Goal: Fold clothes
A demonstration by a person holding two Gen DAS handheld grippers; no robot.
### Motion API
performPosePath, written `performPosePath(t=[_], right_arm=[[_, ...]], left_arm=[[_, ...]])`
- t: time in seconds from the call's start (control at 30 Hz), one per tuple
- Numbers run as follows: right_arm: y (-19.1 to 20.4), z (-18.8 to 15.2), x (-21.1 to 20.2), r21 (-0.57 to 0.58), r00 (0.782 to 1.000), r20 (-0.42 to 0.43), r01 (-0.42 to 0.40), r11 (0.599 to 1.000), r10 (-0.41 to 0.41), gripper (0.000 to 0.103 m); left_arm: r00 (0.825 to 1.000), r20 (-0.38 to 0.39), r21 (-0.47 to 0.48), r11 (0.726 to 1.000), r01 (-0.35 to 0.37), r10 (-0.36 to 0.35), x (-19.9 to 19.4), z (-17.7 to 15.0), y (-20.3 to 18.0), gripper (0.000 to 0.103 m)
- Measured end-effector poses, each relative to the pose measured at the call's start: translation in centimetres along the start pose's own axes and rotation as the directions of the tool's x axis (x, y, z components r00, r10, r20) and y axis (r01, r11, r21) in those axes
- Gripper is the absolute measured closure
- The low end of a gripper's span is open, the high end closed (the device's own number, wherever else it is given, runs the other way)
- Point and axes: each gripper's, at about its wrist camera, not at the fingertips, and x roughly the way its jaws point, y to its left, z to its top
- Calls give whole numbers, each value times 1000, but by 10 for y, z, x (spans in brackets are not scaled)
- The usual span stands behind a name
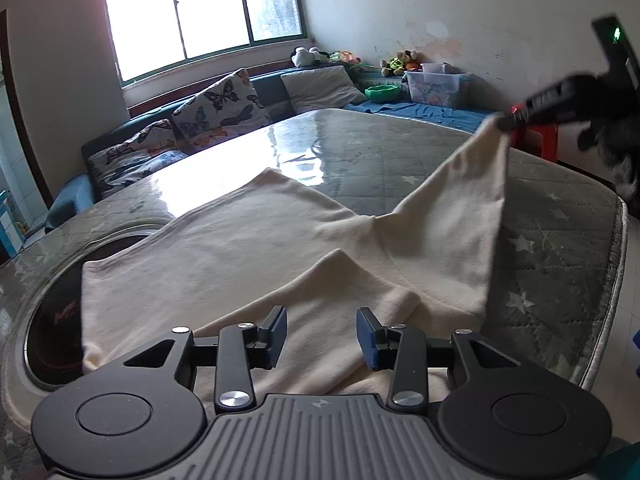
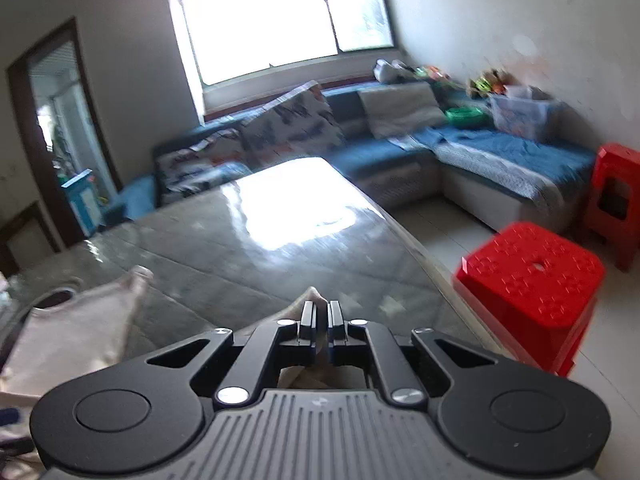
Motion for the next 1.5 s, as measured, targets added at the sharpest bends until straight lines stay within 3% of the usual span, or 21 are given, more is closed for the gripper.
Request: performPosePath(t=[0.3,0.53,0.73,0.97,1.13,1.27,1.4,1.5], right_arm=[[58,30,-49,-125,980,88,-168,978,179,99],[127,36,-65,-263,940,67,-306,915,333,99],[191,21,-57,-371,898,-31,-417,830,438,99],[256,-28,-38,-455,850,-208,-522,722,484,99],[289,-66,-25,-461,795,-349,-606,648,495,98],[294,-76,-23,-438,754,-406,-656,615,516,91],[282,-67,-35,-467,763,-389,-646,603,516,87],[263,-56,-41,-485,796,-361,-605,631,486,80]], left_arm=[[1000,27,-27,1000,12,-11,-6,-2,0,58],[997,59,-114,992,-51,58,-33,-16,31,56],[988,55,-202,971,-128,141,-58,-40,62,55],[974,36,-293,934,-205,225,-80,-61,92,55],[972,33,-317,925,-211,232,-84,-64,97,55],[975,38,-308,931,-195,217,-82,-62,91,55],[980,55,-291,942,-165,189,-78,-56,84,55],[985,63,-272,953,-137,159,-72,-50,78,55]])
